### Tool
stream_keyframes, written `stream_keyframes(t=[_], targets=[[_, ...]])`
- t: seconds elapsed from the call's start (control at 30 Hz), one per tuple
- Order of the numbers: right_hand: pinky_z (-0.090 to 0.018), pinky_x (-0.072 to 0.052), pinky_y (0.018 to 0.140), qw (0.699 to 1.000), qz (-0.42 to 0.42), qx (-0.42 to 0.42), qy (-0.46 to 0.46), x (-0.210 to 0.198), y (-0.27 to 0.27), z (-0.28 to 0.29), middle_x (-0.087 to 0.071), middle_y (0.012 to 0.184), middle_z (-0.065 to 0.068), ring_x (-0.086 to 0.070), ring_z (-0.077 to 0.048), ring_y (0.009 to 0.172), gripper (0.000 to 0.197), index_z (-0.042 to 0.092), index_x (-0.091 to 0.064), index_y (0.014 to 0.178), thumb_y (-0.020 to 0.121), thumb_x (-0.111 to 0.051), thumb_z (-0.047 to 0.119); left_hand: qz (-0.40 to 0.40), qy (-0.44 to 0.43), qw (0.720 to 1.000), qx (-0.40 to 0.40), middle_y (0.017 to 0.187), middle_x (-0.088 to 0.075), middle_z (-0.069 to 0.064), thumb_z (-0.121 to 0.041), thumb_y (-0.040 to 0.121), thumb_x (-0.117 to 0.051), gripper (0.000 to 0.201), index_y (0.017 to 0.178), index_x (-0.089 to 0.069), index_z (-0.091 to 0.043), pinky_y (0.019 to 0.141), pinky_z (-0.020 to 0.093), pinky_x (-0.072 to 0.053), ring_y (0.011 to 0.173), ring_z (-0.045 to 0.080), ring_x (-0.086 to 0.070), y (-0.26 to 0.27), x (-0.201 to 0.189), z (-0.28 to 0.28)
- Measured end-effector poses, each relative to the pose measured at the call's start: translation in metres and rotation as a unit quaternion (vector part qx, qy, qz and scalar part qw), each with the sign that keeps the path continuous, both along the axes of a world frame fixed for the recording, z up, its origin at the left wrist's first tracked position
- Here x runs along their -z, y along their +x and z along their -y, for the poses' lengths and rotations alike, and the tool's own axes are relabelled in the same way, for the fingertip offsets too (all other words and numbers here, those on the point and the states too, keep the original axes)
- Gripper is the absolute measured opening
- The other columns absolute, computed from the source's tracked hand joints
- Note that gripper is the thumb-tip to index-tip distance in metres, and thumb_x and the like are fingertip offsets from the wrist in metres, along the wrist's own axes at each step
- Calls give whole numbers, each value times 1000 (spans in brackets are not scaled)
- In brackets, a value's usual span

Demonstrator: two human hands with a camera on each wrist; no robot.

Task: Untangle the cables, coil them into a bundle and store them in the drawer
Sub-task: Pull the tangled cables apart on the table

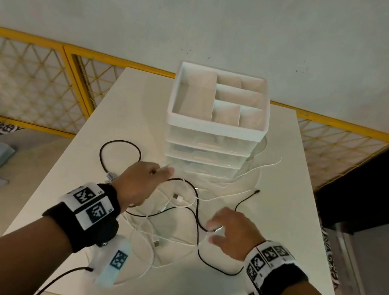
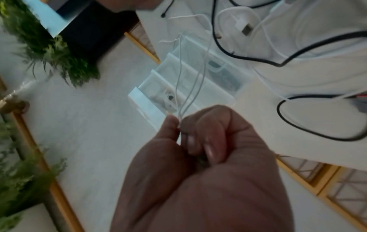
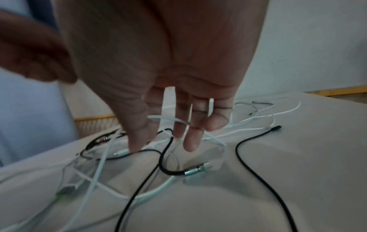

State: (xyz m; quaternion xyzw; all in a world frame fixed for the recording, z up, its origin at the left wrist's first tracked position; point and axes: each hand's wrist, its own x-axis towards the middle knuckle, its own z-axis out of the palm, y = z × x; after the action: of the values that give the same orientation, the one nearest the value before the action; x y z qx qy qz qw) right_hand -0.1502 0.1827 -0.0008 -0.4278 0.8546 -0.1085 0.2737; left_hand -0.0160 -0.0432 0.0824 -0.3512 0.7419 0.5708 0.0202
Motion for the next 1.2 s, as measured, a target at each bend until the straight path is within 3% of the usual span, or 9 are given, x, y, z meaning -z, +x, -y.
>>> stream_keyframes(t=[0.07, 0.17, 0.33, 0.53, 0.63, 0.77, 0.97, 1.1, 1.2], targets=[[-26, -47, 85, 999, -19, 5, -37, -10, -2, 8, -67, 97, 10, -60, -9, 86, 13, 33, -77, 98, 90, -67, 29, -40, 54, 998, -19, 50, -28, -3, -38, 98, -53, 41, 67, -48, -12, 41, 22, -23, 42, 13, -24, -4, -7, -2], [-20, -48, 74, 976, -11, 39, -213, -63, -10, 21, -72, 85, 11, -61, -6, 71, 17, 33, -75, 81, 87, -72, 17, -112, 69, 991, 3, 55, -50, 0, -31, 100, -52, 37, 75, -62, -7, 47, 25, -38, 50, 15, -43, -11, -18, -9], [-33, -52, 69, 920, 133, 36, -368, -151, -8, 26, -73, 80, -11, -64, -31, 73, 12, 13, -75, 79, 75, -66, 7, -200, 45, 978, -45, 97, -77, 5, -21, 101, -48, 28, 84, -69, -16, 75, 34, -51, 84, 17, -67, -27, -28, -19], [-23, -49, 65, 891, 132, 21, -433, -163, 8, 40, -67, 72, 0, -60, -23, 66, 14, 6, -68, 78, 78, -66, -8, -239, 49, 970, 7, 104, -76, 2, -29, 101, -50, 26, 102, -73, -16, 90, 38, -51, 104, 17, -70, -34, -34, -29], [-12, -44, 63, 881, 132, 21, -453, -166, 10, 45, -65, 67, 16, -57, -3, 63, 28, 9, -68, 79, 78, -56, -17, -221, -3, 974, 52, 93, -76, 4, -29, 102, -48, 25, 103, -70, -18, 84, 38, -52, 94, 20, -70, -35, -33, -32], [-11, -43, 64, 897, 80, 65, -429, -172, -3, 39, -66, 66, 12, -59, -1, 61, 31, 11, -67, 86, 84, -49, -15, -240, 21, 970, -36, 52, -57, -2, -27, 102, -47, 33, 76, -61, -13, 58, 32, -44, 57, 18, -58, -30, -36, -19], [-31, -51, 69, 895, 77, 48, -437, -174, -2, 40, -67, 71, -6, -64, -14, 68, 35, 16, -67, 86, 85, -42, -10, -226, 46, 973, -18, 112, -74, -4, -36, 103, -42, 30, 117, -67, -28, 95, 42, -46, 113, 15, -64, -34, -41, -8], [-34, -50, 68, 852, 72, 61, -515, -184, -5, 54, -65, 74, -14, -61, -14, 70, 37, 11, -65, 88, 80, -38, -14, -214, 108, 969, 52, 70, -68, 2, -39, 103, -42, 30, 104, -69, -28, 95, 53, -44, 92, 31, -70, -33, -33, -32], [-30, -49, 70, 813, 38, 126, -567, -186, -24, 52, -64, 72, -13, -62, -17, 69, 40, 12, -64, 89, 80, -39, -18, -206, 226, 952, 35, 55, -46, 0, -43, 92, -51, 30, 88, -63, -16, 92, 52, -42, 69, 23, -66, -25, -27, -33]])
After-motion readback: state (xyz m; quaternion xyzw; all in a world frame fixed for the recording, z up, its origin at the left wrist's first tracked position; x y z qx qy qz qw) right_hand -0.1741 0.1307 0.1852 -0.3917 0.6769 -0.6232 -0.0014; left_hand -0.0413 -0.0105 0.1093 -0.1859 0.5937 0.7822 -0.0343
